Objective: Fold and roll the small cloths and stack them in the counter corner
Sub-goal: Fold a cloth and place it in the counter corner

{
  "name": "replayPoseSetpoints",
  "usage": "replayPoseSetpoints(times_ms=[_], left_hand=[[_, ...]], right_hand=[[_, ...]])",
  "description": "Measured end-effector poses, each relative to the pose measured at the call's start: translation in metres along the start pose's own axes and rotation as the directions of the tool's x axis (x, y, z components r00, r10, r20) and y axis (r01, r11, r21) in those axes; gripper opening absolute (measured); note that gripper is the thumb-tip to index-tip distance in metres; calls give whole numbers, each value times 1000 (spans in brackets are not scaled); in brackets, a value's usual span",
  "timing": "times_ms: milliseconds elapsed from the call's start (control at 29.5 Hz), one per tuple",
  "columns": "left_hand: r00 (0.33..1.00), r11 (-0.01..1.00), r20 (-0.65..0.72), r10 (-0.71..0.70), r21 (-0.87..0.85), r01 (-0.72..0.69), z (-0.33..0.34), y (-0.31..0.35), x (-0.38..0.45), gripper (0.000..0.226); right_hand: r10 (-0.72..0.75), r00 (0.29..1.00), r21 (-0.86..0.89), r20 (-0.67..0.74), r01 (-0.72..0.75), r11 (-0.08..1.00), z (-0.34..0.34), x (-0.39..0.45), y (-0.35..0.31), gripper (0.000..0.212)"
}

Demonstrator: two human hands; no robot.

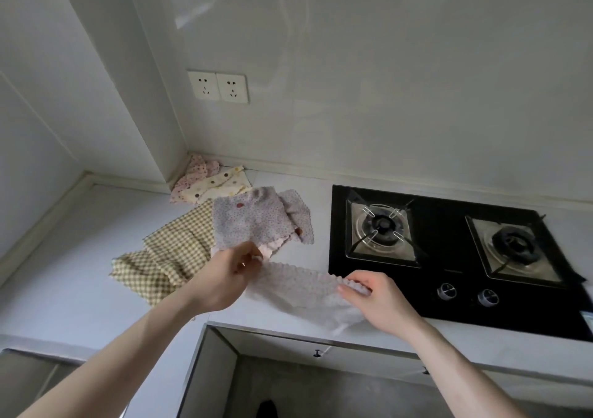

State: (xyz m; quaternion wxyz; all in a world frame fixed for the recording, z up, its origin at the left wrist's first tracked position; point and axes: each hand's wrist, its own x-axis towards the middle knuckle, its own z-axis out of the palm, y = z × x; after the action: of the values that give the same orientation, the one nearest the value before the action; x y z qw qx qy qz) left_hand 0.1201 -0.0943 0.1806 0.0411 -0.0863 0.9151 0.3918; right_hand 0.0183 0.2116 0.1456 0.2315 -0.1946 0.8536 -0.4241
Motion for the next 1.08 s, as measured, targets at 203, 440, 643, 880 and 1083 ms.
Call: replayPoseSetpoints(times_ms=[203, 440, 643, 880, 1083], left_hand=[[992, 996, -110, -68, 54, 75, 13, -1, 22, 14], [948, 956, -230, -221, 142, 257, 78, -62, 85, 9], [965, 966, -239, -109, 202, 159, 143, -130, 135, 5], [888, 906, -361, 284, 404, -126, 186, -179, 154, 18], [843, 868, -369, 392, 452, -205, 194, -189, 158, 25]], right_hand=[[-9, 1000, 59, -8, 9, 998, -14, 33, 11, 11], [-24, 997, -27, -76, 22, 999, 8, 104, 73, 7], [-65, 985, -155, -158, 40, 987, 43, 142, 145, 9], [-258, 897, -182, -360, 204, 962, 67, 152, 181, 6], [-283, 905, -90, -318, 268, 959, 69, 159, 193, 8]])
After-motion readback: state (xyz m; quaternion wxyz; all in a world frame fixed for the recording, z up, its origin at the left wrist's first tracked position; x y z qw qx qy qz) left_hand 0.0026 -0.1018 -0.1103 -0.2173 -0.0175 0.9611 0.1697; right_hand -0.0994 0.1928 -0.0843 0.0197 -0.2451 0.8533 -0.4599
